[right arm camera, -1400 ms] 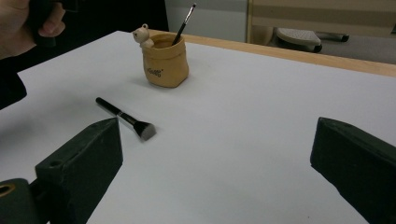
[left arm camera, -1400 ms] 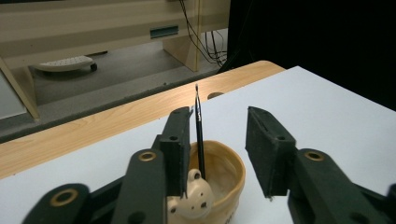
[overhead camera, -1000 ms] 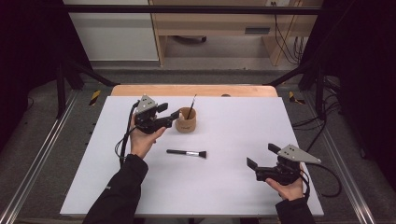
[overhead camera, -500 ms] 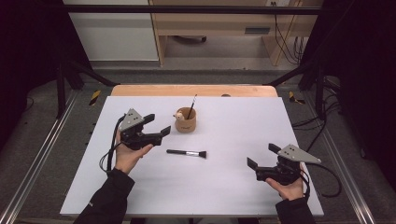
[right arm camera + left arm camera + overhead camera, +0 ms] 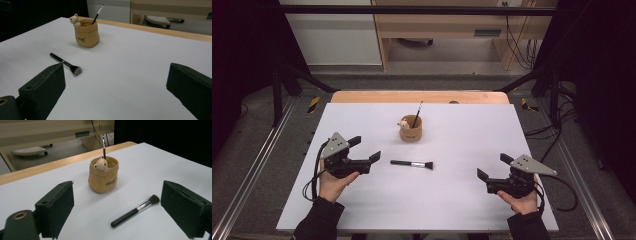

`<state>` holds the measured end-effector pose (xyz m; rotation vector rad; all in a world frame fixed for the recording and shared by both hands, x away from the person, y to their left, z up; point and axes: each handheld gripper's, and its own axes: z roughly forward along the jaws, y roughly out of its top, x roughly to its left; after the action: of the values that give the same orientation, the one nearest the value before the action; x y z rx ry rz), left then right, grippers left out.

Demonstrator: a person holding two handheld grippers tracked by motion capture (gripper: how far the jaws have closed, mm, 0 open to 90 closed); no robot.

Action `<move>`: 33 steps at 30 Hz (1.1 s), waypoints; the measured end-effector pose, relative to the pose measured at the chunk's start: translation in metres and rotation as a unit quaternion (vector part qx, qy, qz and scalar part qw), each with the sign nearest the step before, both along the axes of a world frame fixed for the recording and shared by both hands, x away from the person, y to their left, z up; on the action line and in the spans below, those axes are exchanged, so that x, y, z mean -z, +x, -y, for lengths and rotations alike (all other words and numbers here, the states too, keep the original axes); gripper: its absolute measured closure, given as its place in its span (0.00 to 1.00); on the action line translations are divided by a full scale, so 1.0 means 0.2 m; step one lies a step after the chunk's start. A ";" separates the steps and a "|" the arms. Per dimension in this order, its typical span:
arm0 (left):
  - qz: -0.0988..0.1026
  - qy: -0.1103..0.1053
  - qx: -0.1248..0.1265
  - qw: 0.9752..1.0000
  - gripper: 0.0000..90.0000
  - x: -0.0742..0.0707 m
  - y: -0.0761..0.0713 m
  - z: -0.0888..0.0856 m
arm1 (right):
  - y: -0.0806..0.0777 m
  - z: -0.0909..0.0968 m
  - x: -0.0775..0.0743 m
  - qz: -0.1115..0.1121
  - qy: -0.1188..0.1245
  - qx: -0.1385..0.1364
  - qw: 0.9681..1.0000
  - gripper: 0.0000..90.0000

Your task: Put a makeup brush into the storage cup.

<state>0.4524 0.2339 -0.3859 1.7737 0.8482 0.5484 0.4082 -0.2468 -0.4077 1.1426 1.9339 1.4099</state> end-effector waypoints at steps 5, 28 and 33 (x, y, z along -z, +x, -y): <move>0.001 0.002 -0.011 1.000 0.09 0.01 -0.05 -0.04 | -0.01 0.00 -0.01 0.002 0.002 0.001 1.000 0.03; -0.004 -0.006 -0.050 0.999 0.08 0.08 -0.16 -0.19 | -0.01 0.00 -0.01 0.002 0.004 0.000 1.000 0.03; -0.012 0.011 -0.034 0.999 0.08 0.08 -0.13 -0.16 | 0.00 0.00 -0.01 -0.001 0.002 0.000 1.000 0.03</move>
<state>0.4273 0.2656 -0.4019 1.7789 0.9246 0.5836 0.4077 -0.2459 -0.4065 1.1455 1.9327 1.4148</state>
